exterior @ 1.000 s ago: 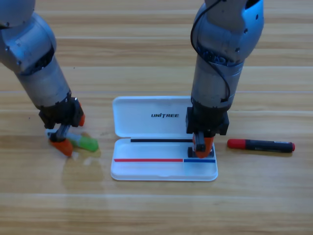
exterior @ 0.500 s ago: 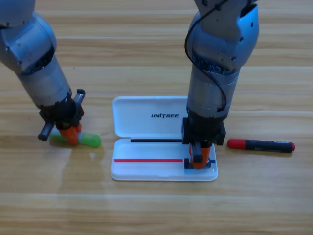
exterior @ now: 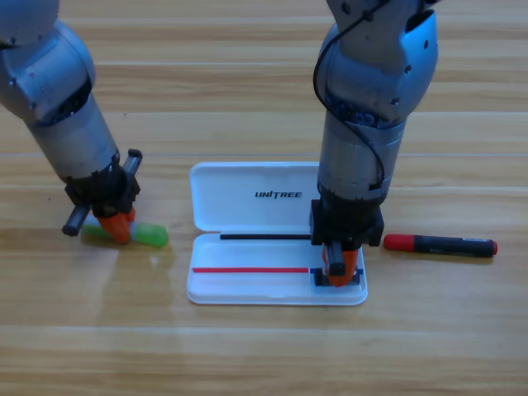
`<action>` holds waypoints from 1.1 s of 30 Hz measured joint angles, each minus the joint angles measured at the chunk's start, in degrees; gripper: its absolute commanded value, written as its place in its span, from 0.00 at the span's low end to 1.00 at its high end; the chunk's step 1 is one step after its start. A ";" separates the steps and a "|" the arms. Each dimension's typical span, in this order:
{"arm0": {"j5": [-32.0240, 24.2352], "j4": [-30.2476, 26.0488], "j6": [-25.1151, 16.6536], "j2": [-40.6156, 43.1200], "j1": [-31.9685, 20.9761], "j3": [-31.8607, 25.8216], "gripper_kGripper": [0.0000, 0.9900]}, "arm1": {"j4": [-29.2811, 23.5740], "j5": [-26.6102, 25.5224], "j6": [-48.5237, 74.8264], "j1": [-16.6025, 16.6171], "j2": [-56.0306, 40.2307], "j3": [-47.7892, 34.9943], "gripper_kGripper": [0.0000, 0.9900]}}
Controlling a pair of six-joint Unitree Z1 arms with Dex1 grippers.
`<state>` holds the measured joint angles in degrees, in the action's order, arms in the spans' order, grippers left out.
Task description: Clean up eraser and pencils
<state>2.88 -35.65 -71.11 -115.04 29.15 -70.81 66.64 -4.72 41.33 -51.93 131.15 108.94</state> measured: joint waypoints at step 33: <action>6.64 -24.67 11.65 8.22 5.45 -21.96 0.00 | 3.52 2.58 9.31 5.89 -28.13 -14.44 0.94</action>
<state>9.51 -60.32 -59.46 -106.82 34.60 -92.77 70.16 -2.14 50.65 -46.04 103.01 94.50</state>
